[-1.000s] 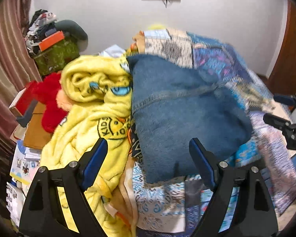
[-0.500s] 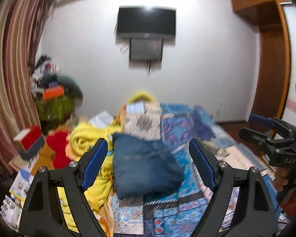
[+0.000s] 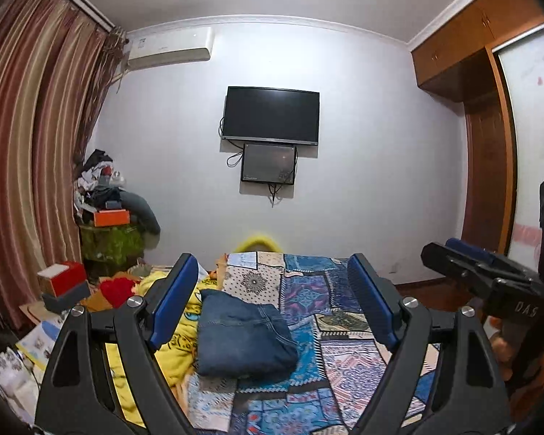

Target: Fold large clothes

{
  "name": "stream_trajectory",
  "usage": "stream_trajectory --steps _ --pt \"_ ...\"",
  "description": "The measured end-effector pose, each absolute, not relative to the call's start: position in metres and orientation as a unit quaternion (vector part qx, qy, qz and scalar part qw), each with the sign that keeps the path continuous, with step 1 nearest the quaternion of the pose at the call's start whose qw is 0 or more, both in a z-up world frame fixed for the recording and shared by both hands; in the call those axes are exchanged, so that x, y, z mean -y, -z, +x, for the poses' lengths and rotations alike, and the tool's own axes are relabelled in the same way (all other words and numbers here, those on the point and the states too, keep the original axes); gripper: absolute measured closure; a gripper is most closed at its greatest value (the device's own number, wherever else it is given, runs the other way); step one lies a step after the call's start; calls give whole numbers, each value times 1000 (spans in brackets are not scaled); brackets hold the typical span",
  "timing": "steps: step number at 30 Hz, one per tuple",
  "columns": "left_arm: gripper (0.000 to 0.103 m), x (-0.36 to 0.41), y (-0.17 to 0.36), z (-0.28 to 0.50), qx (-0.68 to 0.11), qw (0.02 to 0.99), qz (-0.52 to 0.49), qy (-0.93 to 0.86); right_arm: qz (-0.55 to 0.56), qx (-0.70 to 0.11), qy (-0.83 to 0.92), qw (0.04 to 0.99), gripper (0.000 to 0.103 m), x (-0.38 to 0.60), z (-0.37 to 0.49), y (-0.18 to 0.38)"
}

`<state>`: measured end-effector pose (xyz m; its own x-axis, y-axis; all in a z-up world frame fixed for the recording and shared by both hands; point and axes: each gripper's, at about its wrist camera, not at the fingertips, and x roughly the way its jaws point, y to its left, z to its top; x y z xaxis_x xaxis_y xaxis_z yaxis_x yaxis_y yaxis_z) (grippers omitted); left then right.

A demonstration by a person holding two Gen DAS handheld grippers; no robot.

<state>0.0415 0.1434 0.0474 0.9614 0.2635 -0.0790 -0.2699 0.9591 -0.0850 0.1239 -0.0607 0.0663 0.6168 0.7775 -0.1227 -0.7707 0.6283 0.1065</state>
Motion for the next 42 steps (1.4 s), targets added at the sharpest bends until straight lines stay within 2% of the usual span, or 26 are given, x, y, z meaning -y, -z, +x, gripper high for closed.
stream_trajectory --steps 19,22,25,30,42 --pt "18 -131 -34 34 -58 987 -44 -142 12 -109 -425 898 15 63 117 -56" --pt "13 -130 -32 36 -60 986 -47 -146 13 -117 -421 899 12 64 119 -52" --pt "9 -131 -30 37 -62 985 -50 -150 16 -122 -420 899 3 63 120 -51" --pt "4 -134 -27 40 -65 983 -52 -162 5 -116 -415 902 2 62 116 -48" --pt "3 -136 -22 44 -70 982 -52 -165 3 -119 -408 905 0 63 119 -48"
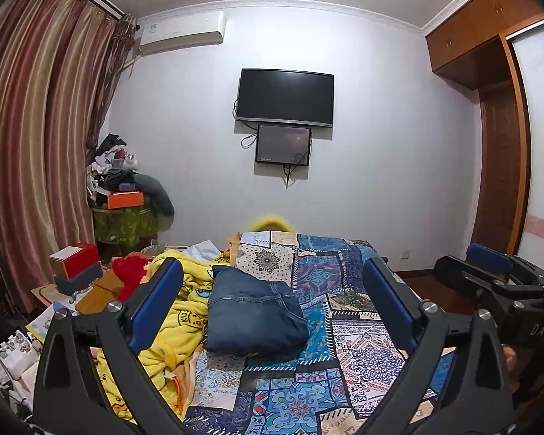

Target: Fold large clothes

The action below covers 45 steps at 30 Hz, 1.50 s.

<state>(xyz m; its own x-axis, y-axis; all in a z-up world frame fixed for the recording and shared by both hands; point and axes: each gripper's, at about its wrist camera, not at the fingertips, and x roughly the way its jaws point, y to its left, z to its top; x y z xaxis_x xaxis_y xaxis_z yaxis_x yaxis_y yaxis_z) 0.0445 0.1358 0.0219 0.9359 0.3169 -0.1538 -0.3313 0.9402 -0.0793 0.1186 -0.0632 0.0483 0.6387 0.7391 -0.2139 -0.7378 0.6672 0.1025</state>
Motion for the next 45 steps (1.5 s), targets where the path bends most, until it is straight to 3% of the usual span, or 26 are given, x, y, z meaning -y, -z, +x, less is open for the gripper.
stream_trajectory --steps 45 --pt "2 -136 -20 52 -83 985 -55 -143 11 -125 -401 908 0 67 122 -51"
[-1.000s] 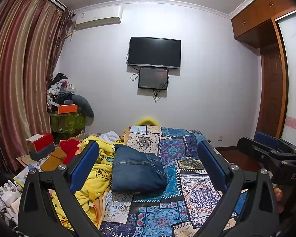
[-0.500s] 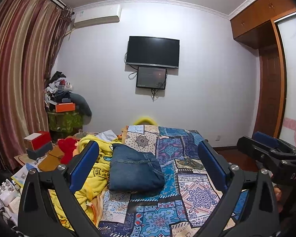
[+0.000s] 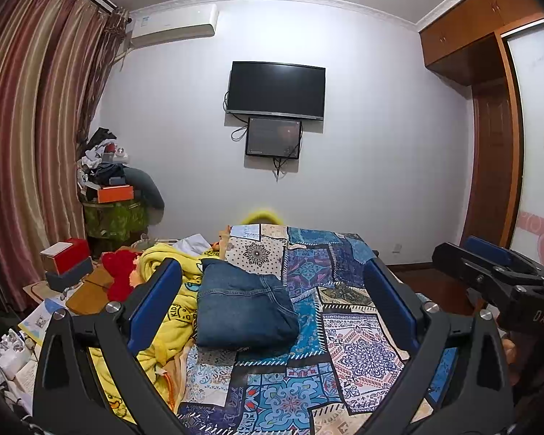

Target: Fold large clothes

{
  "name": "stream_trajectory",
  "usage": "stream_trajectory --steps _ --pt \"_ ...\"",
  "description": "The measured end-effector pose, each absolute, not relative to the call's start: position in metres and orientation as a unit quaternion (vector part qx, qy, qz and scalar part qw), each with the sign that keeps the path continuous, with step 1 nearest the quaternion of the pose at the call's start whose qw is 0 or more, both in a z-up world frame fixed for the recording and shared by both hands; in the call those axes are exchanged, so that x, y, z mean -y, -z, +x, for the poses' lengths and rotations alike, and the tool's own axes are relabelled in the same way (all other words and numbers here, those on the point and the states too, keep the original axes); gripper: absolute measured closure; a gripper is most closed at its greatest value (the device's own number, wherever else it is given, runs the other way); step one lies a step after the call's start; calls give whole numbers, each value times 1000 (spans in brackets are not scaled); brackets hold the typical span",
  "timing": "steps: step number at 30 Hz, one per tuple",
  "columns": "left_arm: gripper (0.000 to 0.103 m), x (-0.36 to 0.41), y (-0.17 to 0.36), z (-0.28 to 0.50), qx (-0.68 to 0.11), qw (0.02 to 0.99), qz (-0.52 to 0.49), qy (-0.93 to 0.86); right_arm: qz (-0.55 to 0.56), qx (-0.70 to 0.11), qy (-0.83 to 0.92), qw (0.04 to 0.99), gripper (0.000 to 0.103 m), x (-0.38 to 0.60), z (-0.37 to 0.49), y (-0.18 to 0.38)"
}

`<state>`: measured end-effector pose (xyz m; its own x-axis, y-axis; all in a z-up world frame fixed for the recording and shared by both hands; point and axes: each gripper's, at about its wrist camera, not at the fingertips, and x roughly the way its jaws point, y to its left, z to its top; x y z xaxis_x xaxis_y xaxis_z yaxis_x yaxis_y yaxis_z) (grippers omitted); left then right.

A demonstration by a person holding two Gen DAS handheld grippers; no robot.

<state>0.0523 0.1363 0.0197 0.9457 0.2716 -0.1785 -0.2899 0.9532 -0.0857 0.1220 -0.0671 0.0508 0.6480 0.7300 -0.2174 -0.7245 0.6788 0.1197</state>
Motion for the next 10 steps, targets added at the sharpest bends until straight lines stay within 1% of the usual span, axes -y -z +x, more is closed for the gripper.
stream_trajectory --steps 10 --pt "2 -141 -14 55 -91 984 -59 -143 11 -128 -399 908 0 64 124 -48"
